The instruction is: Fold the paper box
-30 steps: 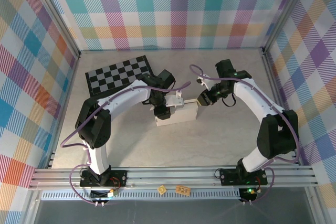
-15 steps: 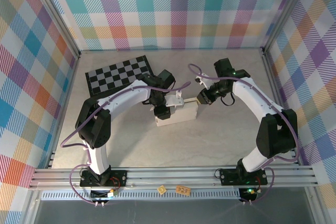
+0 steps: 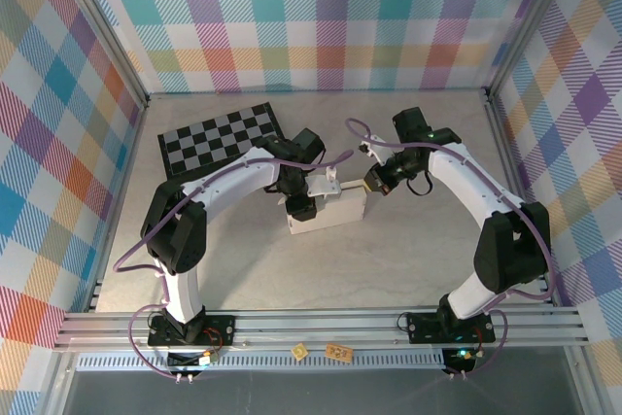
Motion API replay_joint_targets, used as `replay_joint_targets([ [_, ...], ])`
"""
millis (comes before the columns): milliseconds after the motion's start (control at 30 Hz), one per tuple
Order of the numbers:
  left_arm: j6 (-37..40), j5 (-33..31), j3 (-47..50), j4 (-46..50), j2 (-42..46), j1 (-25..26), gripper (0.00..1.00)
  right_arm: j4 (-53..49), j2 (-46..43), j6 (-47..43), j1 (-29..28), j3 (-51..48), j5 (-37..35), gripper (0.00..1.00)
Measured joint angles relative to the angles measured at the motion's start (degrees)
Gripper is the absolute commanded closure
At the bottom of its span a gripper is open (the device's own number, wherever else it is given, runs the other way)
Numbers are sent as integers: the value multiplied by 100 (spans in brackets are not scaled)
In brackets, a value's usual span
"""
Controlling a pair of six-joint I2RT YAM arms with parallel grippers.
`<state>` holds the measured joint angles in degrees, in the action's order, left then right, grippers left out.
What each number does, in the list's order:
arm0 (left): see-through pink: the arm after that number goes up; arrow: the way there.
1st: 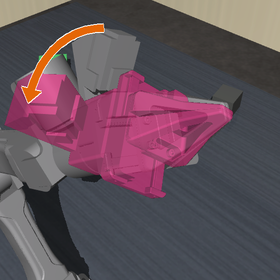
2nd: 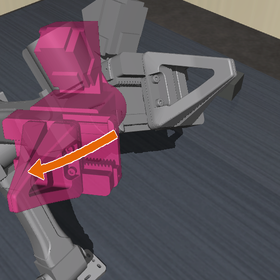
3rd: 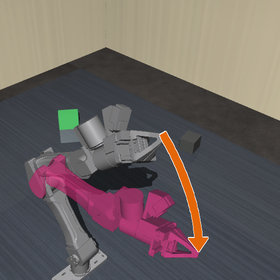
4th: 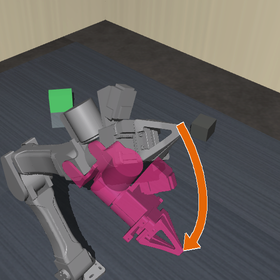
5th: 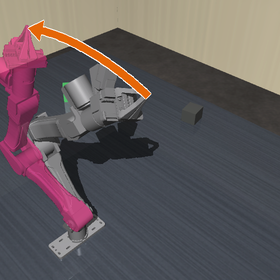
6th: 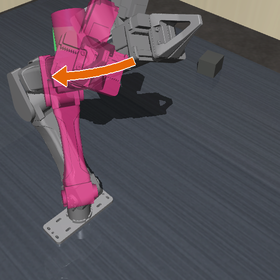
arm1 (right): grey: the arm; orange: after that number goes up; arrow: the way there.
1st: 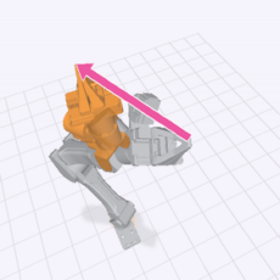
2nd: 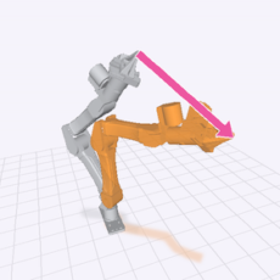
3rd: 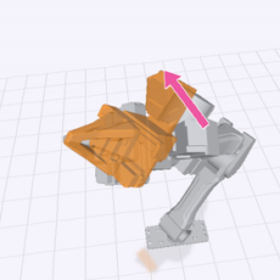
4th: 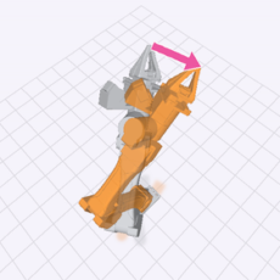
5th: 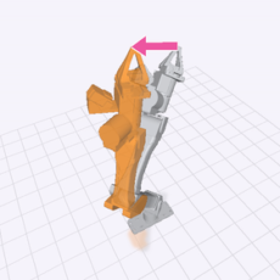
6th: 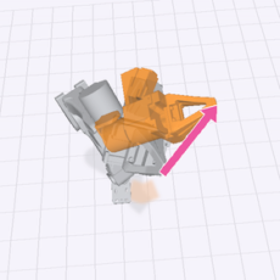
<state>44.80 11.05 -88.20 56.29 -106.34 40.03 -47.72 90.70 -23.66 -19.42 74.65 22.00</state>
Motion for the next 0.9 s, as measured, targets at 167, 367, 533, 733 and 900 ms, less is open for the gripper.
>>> replay_joint_targets([
  [167, -46, 0, -57, 68, -31, 0, 62, -39, 0, 356, -131, 37, -153, 100],
  [367, -107, 2, -127, 74, -87, 0, 63, 81, -57, 984, -201, -9, -306, 100],
  [533, -177, 4, -166, 70, -118, 2, 65, 444, -372, 1668, -269, -378, -485, 100],
  [733, -197, 2, -168, 81, -120, 4, 65, 957, -750, 2302, -442, -850, -789, 100],
  [900, -238, 0, -175, 87, -122, 4, 66, 1281, -868, 2623, -568, -1029, -1027, 100],
])
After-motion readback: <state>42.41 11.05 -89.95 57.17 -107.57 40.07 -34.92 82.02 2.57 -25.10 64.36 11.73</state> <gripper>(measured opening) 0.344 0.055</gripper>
